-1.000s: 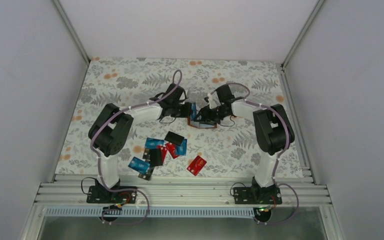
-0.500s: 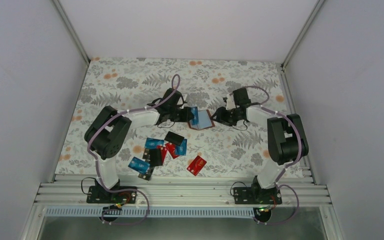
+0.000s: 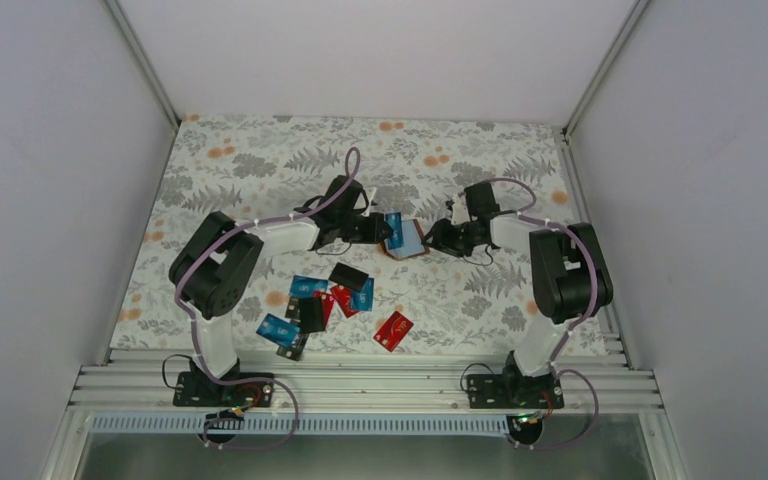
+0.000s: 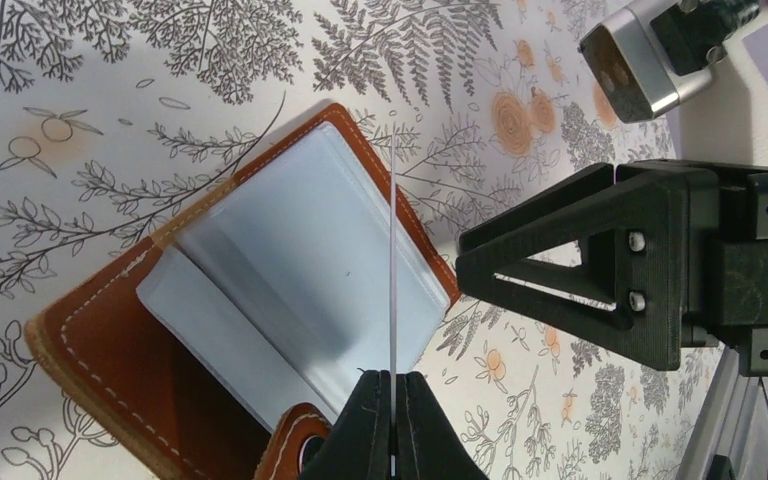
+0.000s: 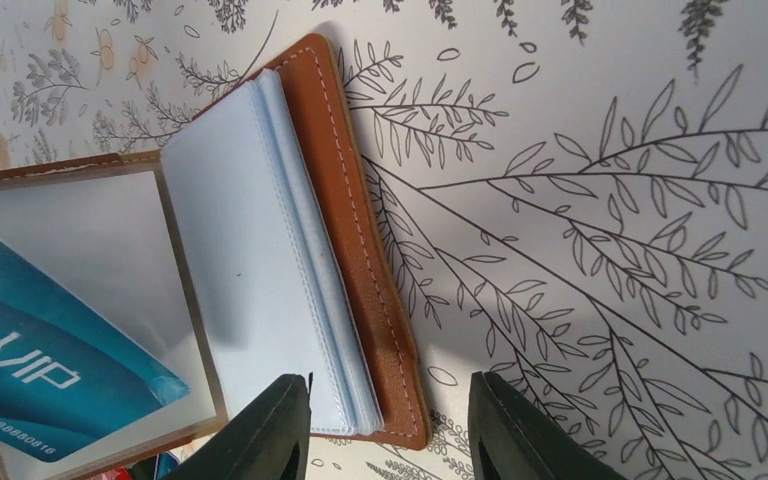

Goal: Put the credit cards into the card holder

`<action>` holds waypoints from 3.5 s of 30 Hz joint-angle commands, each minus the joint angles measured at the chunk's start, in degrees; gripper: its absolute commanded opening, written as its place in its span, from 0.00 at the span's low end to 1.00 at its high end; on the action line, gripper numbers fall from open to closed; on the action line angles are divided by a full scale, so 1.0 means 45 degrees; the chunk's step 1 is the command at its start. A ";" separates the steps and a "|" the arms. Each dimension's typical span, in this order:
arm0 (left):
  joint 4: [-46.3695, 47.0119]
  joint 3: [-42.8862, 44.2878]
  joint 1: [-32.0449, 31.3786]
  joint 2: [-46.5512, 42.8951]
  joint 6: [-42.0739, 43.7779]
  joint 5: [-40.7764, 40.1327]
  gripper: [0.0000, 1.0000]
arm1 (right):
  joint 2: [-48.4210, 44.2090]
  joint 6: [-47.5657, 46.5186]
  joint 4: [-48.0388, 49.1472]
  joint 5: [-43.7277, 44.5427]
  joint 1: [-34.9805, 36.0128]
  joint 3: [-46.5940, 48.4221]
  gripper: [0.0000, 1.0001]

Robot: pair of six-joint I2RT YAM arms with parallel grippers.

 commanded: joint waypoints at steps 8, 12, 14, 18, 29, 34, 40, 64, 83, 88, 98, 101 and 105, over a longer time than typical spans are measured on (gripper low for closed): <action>-0.1367 0.0037 0.0195 0.0387 -0.0088 -0.0458 0.02 | -0.0071 0.0130 0.0226 -0.0061 -0.0042 0.0226 0.42; -0.1461 0.0086 0.0219 0.0352 0.0033 -0.0430 0.02 | -0.0002 0.0045 0.0338 -0.0587 -0.0048 0.0815 0.40; -0.1613 0.0167 0.0205 0.0347 0.0105 -0.0457 0.02 | 0.0244 -0.0050 0.0261 -0.0766 -0.0028 0.1116 0.39; -0.1917 0.0352 0.0204 0.0378 0.0261 -0.0479 0.02 | 0.0774 -0.0115 0.0273 -0.0906 -0.0025 0.1391 0.38; -0.2070 0.0485 0.0212 0.0753 0.0566 -0.0363 0.02 | 0.1609 -0.0200 0.0526 -0.1867 -0.0013 0.1167 0.33; -0.1885 0.0111 0.0295 0.0826 0.0608 -0.0360 0.02 | 0.1554 -0.0147 0.0553 -0.2128 0.0015 0.1003 0.38; -0.1330 -0.0709 0.0485 0.0814 0.0597 -0.0226 0.02 | 0.1282 -0.0101 0.0379 -0.1965 0.0010 0.1039 0.45; -0.0533 -0.1260 0.0813 0.0790 0.0036 0.0748 0.02 | 0.1442 0.0301 0.1036 -0.3308 -0.0006 0.0404 0.04; 0.1435 -0.2535 0.1297 0.0858 -0.3619 0.3278 0.02 | 0.1354 0.0751 0.1704 -0.2970 0.0007 -0.0534 0.04; 0.1881 -0.2642 0.1309 0.0955 -0.4215 0.3304 0.02 | 0.1282 0.0812 0.1770 -0.2968 0.0012 -0.0597 0.04; 0.2902 -0.2877 0.1308 0.1335 -0.4918 0.3569 0.02 | 0.1338 0.0759 0.1746 -0.3012 0.0023 -0.0589 0.04; 0.3006 -0.2834 0.1302 0.1392 -0.4939 0.3648 0.02 | 0.1379 0.0754 0.1721 -0.3021 0.0028 -0.0599 0.05; 0.2415 -0.2627 0.1299 0.1315 -0.4563 0.3419 0.02 | 0.1437 0.0754 0.1702 -0.3036 0.0052 -0.0543 0.04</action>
